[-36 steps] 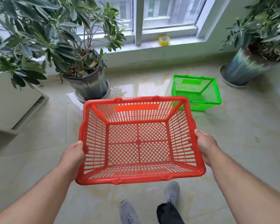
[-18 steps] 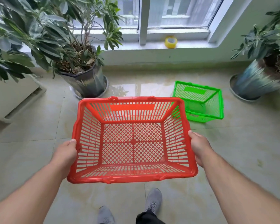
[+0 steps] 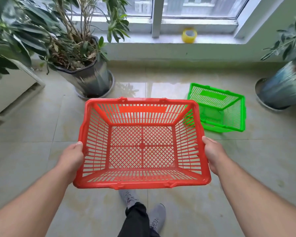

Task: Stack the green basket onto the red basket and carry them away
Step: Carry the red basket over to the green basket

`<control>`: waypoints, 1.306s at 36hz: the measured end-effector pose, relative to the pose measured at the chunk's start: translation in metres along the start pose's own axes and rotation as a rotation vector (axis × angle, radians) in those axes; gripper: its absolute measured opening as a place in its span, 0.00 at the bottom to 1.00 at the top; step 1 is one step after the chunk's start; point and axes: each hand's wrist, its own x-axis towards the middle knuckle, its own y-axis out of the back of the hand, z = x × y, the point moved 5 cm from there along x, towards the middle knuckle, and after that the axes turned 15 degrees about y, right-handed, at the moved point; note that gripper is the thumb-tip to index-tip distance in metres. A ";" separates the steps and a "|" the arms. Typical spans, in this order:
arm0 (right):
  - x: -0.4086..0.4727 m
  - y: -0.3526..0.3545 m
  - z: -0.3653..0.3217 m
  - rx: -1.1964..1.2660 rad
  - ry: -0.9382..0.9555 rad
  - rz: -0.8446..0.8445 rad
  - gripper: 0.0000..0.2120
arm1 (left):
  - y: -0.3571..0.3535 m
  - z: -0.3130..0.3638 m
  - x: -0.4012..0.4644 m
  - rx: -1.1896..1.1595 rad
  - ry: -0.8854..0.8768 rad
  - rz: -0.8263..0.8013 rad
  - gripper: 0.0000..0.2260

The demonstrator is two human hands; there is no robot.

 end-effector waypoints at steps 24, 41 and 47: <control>0.106 -0.058 0.032 -0.010 -0.043 0.032 0.16 | -0.049 0.038 0.127 0.037 0.011 -0.038 0.24; 0.215 -0.066 0.075 -0.056 -0.039 -0.076 0.18 | -0.127 0.027 0.211 0.002 0.036 -0.012 0.25; 0.256 -0.072 0.100 -0.060 -0.041 -0.077 0.17 | -0.160 0.007 0.277 -0.028 0.074 -0.019 0.30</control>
